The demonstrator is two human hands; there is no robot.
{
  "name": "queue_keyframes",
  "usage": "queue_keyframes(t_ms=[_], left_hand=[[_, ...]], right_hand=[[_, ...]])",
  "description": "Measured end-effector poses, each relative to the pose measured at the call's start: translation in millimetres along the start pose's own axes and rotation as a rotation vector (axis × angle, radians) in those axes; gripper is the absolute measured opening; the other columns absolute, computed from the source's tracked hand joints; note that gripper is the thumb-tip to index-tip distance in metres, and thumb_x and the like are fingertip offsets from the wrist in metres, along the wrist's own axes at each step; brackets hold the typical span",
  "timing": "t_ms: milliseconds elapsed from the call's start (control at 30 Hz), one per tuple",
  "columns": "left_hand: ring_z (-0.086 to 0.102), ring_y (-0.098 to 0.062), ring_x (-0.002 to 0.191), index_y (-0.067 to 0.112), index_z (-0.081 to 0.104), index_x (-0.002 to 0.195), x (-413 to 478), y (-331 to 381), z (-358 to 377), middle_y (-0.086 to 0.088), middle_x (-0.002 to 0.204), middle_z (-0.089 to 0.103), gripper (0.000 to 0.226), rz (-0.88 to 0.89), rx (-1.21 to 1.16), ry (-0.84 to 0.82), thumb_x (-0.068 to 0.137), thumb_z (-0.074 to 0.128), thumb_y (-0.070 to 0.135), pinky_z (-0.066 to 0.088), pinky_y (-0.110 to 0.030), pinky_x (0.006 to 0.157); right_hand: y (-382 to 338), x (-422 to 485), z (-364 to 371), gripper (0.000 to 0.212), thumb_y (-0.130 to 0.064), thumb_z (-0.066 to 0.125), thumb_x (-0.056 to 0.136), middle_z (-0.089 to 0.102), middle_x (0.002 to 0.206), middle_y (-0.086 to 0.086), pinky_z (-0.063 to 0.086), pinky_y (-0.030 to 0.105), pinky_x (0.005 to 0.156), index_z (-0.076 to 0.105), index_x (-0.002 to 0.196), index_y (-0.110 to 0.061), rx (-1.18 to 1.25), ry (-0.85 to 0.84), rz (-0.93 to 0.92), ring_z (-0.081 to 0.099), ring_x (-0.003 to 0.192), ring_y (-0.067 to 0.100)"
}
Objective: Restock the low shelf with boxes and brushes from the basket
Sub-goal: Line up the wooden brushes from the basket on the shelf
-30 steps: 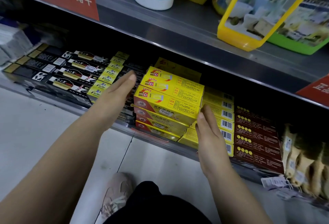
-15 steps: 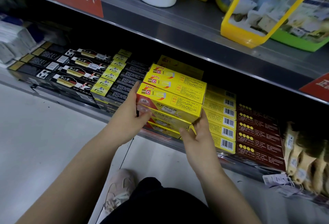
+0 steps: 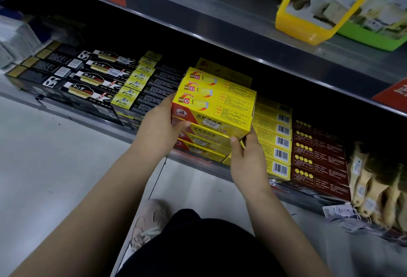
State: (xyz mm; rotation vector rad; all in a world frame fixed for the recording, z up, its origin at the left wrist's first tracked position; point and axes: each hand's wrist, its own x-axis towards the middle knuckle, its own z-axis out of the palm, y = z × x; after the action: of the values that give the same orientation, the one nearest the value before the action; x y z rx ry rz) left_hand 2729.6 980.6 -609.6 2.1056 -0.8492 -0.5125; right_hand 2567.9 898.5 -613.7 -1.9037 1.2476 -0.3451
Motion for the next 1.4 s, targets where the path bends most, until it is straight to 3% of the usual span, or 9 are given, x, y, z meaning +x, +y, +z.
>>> queue_keyframes(t_ms=[333,433,500,600,733,933,1067,1233,1400], left_hand=[[0.065,-0.022,0.101,0.013,0.047,0.131,1.9,-1.0,0.0,-0.005,0.11,0.068,0.052,0.017,0.077,0.004,0.084,0.068,0.023,0.051,-0.033,0.084],[0.064,-0.02,0.103,0.015,0.044,0.135,1.3,-2.5,-0.1,-0.003,0.111,0.068,0.056,0.019,0.063,-0.017,0.085,0.067,0.022,0.051,-0.032,0.086],[0.063,-0.018,0.108,0.017,0.04,0.138,-1.1,-5.4,-2.3,-0.002,0.115,0.067,0.059,0.022,-0.019,-0.062,0.085,0.067,0.015,0.05,-0.039,0.094],[0.057,-0.008,0.113,0.018,0.041,0.138,-13.2,-13.7,-4.8,0.007,0.12,0.062,0.059,0.058,-0.124,-0.055,0.085,0.065,0.006,0.047,-0.028,0.098],[0.055,0.007,0.095,0.012,0.046,0.134,-40.4,-31.4,0.9,0.016,0.111,0.056,0.055,0.022,-0.174,0.118,0.084,0.064,0.0,0.036,0.006,0.076],[0.057,-0.012,0.105,0.015,0.055,0.127,-56.9,-46.1,21.3,0.005,0.117,0.06,0.04,-0.041,-0.165,0.064,0.088,0.062,0.009,0.04,-0.016,0.087],[0.053,-0.014,0.115,0.019,0.052,0.132,-53.8,-44.2,24.7,0.014,0.118,0.054,0.044,-0.031,-0.137,0.013,0.089,0.059,0.01,0.04,-0.027,0.096],[0.05,-0.01,0.118,0.02,0.051,0.134,-51.3,-44.1,22.1,0.007,0.128,0.056,0.045,-0.043,-0.111,0.007,0.09,0.059,0.015,0.037,-0.024,0.096],[0.057,-0.003,0.097,0.021,0.062,0.113,-45.8,-50.3,2.4,0.021,0.099,0.06,0.026,-0.043,-0.132,0.14,0.089,0.061,0.013,0.04,-0.013,0.084]], right_hand=[[14.9,1.2,6.3,0.041,-0.014,0.036,0.1,0.042,0.07,-0.009,0.03,0.01,0.038,0.03,0.139,-0.001,0.025,-0.059,0.051,0.035,0.05,0.002],[12.5,-2.3,4.4,0.044,-0.015,0.036,0.1,0.053,0.097,-0.002,0.034,0.008,0.048,0.027,0.143,-0.01,0.063,-0.092,0.041,0.047,0.066,0.007],[13.9,-6.0,4.4,0.048,-0.014,0.038,0.1,0.054,0.125,-0.001,0.037,0.011,0.073,0.025,0.146,-0.016,0.097,-0.105,0.043,0.056,0.104,0.015],[19.3,-10.5,5.2,0.054,-0.012,0.041,0.099,0.043,0.144,-0.004,0.032,0.017,0.09,0.021,0.149,-0.021,0.164,-0.103,0.068,0.041,0.13,0.01],[29.3,-11.8,7.4,0.052,-0.003,0.046,0.095,0.052,0.134,0.003,0.034,0.019,0.096,0.03,0.145,-0.012,0.236,-0.031,0.101,0.049,0.117,0.008],[30.5,-13.3,15.3,0.036,-0.003,0.049,0.094,0.06,0.104,-0.01,0.039,0.009,0.086,0.048,0.129,-0.01,0.264,0.0,0.105,0.057,0.106,0.009],[27.8,-12.9,20.2,0.034,-0.003,0.047,0.094,0.061,0.114,-0.002,0.039,0.016,0.091,0.05,0.128,-0.011,0.269,-0.016,0.105,0.055,0.112,0.008],[23.5,-13.9,19.5,0.038,-0.005,0.048,0.095,0.056,0.114,-0.002,0.04,0.011,0.079,0.045,0.133,-0.012,0.293,-0.011,0.131,0.054,0.104,0.007],[11.9,-24.4,5.2,0.029,-0.005,0.054,0.092,0.048,0.109,-0.01,0.04,0.004,0.067,0.044,0.111,-0.025,0.375,0.101,0.102,0.051,0.087,-0.012]])
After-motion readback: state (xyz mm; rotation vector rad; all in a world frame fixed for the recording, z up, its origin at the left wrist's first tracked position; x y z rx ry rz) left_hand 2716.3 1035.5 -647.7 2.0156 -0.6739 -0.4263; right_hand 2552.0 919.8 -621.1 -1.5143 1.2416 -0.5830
